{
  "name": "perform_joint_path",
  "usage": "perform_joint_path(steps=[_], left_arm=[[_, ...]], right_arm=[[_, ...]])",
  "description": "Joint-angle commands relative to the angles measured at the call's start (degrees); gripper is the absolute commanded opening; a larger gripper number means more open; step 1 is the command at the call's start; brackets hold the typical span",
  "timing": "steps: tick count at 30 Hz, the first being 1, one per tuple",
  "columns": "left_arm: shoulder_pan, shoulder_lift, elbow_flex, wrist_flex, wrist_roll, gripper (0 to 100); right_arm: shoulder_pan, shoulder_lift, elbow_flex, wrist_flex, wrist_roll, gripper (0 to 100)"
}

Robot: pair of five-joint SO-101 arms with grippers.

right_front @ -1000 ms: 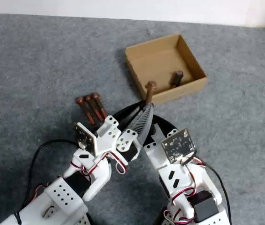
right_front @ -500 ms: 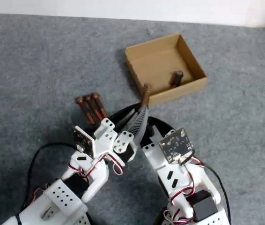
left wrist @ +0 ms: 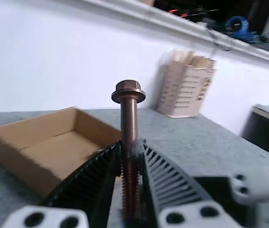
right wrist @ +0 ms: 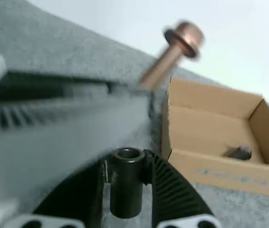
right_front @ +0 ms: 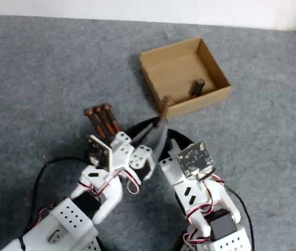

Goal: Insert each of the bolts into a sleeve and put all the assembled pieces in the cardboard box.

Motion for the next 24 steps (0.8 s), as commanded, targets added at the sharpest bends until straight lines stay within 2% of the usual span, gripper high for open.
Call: perform_joint_path(steps=[1,3,6,9,14,20,22,24], left_arm=[[-3.7,-0.9,0.0,-0.3,2.5,1],[-5.4,-0.8,0.5,0.1,3.7,1],[-6.4,-0.8,0.8,4.7,5.0,1],[-5.2,-0.7,0.8,15.6,9.1,1],[-4.0,-0.8,-0.9,34.5,10.5,1],[-3.8,-0.4,-4.2,49.1,10.5,1],[-3.8,-0.4,-5.5,53.7,10.5,5],[-3.6,-0.4,-6.1,57.8,10.5,16]], right_arm=[[0.8,-0.5,0.7,8.2,0.7,0.4],[0.8,-0.6,0.8,14.4,0.5,0.4],[0.8,-0.6,0.7,20.6,0.4,0.4],[1.8,-0.7,0.7,23.2,0.4,0.4],[11.0,-0.7,0.7,23.2,0.4,0.4],[11.7,-0.7,1.4,22.3,0.4,0.4],[11.6,-0.7,2.4,22.1,0.4,0.4],[11.6,-0.7,3.4,21.9,0.4,0.4]])
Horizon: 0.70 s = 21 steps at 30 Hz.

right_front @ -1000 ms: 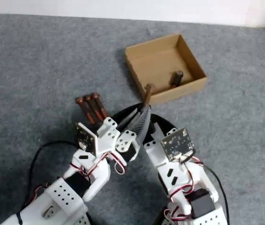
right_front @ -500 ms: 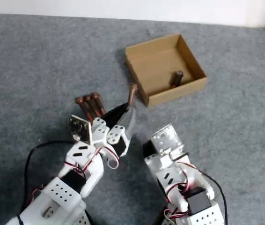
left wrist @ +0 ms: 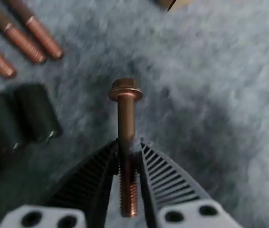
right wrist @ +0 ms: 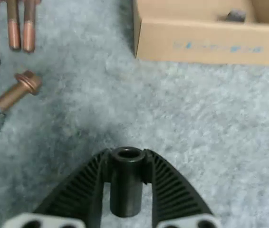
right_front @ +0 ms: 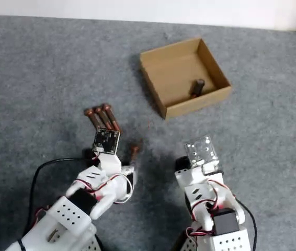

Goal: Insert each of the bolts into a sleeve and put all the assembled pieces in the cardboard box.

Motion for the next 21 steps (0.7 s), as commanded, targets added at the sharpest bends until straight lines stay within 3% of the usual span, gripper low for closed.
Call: perform_joint_path(steps=[1,3,5,12,21], left_arm=[[1.1,-0.4,-4.4,6.1,0.3,24],[1.1,-0.4,-4.4,7.9,0.3,37],[1.1,-0.5,-4.5,9.2,0.3,44],[0.6,-0.4,-9.7,14.8,0.3,33],[-2.2,5.2,-16.1,15.0,-2.2,33]], right_arm=[[0.6,-0.7,1.1,-1.2,0.4,0.4],[0.5,-0.7,1.3,-1.2,0.4,0.4],[0.5,-0.7,1.3,-1.2,0.4,0.4],[0.6,-0.7,1.4,-1.2,0.4,0.4],[0.5,-0.7,1.4,-1.2,0.4,0.4]])
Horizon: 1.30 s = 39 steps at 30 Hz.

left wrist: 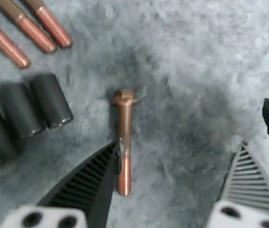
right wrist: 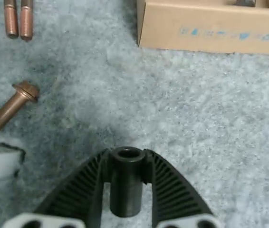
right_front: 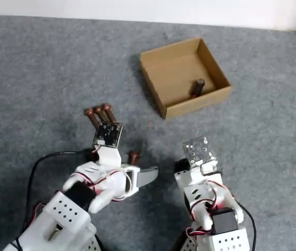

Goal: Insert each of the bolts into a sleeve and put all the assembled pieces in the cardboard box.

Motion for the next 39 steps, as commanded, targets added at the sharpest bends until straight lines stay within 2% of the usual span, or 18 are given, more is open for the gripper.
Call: perform_joint_path(steps=[1,5,8,12,32,39], left_arm=[[-3.3,7.1,-7.3,0.4,-0.6,33],[-5.4,24.8,-18.0,4.7,-0.2,33],[-5.4,38.1,-26.9,9.3,2.9,33],[-5.3,49.4,-34.4,12.4,5.1,34],[-5.5,62.3,-35.7,12.2,6.5,33],[-5.6,63.1,-39.2,8.7,5.6,33]], right_arm=[[0.7,-0.7,-0.3,-1.2,0.4,0.4],[0.7,-0.7,-0.3,-1.3,0.4,0.4],[0.8,-0.7,0.3,-2.9,0.4,0.4],[0.8,-0.7,2.0,-4.7,0.7,0.4],[0.8,-0.7,2.0,-4.7,0.8,0.4],[0.8,-0.7,2.0,-4.7,0.8,0.4]])
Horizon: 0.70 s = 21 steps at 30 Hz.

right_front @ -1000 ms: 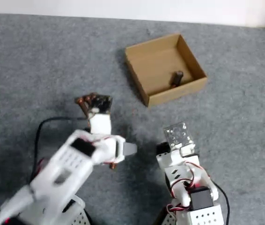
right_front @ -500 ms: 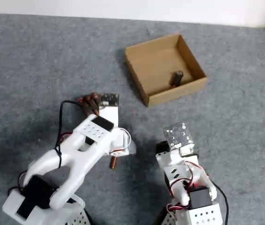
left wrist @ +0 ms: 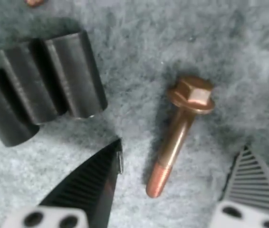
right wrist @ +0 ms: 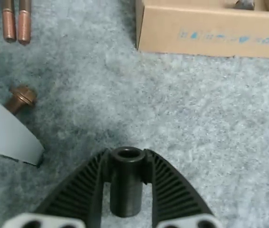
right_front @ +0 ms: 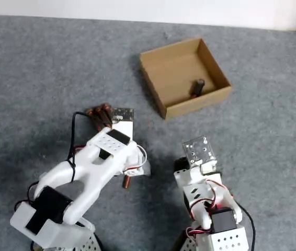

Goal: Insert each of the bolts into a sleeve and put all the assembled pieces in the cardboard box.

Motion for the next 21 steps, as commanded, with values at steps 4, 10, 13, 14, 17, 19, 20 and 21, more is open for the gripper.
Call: perform_joint_path(steps=[4,10,13,14,17,19,20,21], left_arm=[[-0.4,0.6,-8.0,2.0,-8.4,33],[-0.7,0.7,-8.2,2.5,-12.6,33],[-0.7,0.6,-8.7,2.5,-12.7,33],[-0.7,0.6,-8.7,2.2,-13.6,33],[-0.5,0.7,-8.7,2.1,-17.0,33],[-0.7,0.7,-8.7,2.1,-17.1,33],[-0.7,0.7,-8.6,2.1,-17.1,33],[-0.7,0.7,-8.4,2.1,-17.1,33]], right_arm=[[0.6,-0.7,-0.1,-1.8,0.8,0.4],[0.6,-0.7,-0.1,-1.8,0.8,0.4],[0.6,-0.7,-0.2,-1.8,0.8,0.4],[0.6,-0.7,-0.2,-1.8,0.8,0.4],[0.6,-0.7,-0.2,-1.8,0.8,0.4],[0.6,-0.7,-0.2,-1.8,0.8,0.4],[0.6,-0.7,-0.2,-1.8,0.8,0.4],[0.6,-0.7,-0.2,-1.8,0.8,0.4]])
